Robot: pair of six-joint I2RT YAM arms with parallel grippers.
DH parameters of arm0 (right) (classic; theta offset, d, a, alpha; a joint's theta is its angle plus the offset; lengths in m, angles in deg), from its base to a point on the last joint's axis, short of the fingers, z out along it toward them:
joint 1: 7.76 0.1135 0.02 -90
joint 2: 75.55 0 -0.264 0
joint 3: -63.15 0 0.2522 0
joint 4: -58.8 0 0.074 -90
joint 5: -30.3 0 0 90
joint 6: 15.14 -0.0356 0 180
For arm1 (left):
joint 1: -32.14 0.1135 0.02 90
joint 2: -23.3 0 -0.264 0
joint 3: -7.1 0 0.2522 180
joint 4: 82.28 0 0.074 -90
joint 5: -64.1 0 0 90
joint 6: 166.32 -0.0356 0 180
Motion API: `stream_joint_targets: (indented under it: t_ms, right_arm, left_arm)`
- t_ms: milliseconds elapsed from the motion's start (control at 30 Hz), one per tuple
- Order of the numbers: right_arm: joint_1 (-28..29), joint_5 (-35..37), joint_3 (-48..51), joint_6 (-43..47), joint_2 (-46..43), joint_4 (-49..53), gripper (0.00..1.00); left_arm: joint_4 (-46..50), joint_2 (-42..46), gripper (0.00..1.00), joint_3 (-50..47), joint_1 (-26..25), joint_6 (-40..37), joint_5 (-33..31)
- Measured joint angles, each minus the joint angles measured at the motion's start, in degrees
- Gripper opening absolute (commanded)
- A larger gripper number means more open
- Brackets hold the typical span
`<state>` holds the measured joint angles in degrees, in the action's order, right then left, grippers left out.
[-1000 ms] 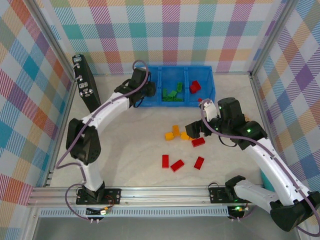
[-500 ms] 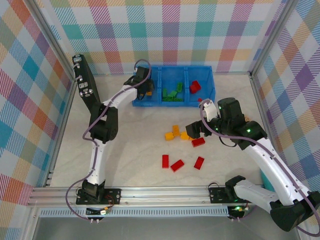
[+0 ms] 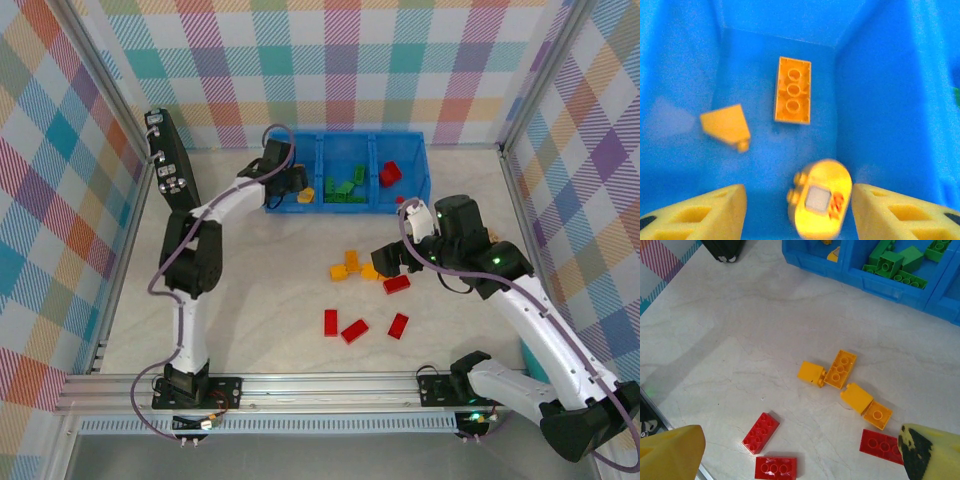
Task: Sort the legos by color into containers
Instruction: Place the lego in the container, then pick up the lego from the center of the table.
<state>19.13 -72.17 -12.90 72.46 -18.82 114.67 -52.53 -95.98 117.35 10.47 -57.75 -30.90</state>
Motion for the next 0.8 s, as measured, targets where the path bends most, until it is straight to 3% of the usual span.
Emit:
stream_joint_targets:
  t_ms: [200,500,633,800]
  right_arm:
    - [0.0,0.0,0.0,-0.2,-0.8,0.0,0.99]
    - [0.0,-0.5,0.0,-0.9,-0.7,0.0,0.99]
    - [0.0,-0.7,0.0,-1.3,-0.7,0.0,0.99]
    - [0.0,-0.6,0.0,-1.5,-0.5,0.0,0.99]
  left_arm:
    - [0.4,18.6,0.59,-12.7,-4.5,-2.7,0.2]
    - [2.2,32.3,0.63,-27.9,-23.8,-24.0,-4.7]
    - [2.5,35.1,0.65,-34.2,-25.1,-31.9,-4.5]
    - [2.0,35.5,0.65,-34.9,-25.1,-36.3,-1.3]
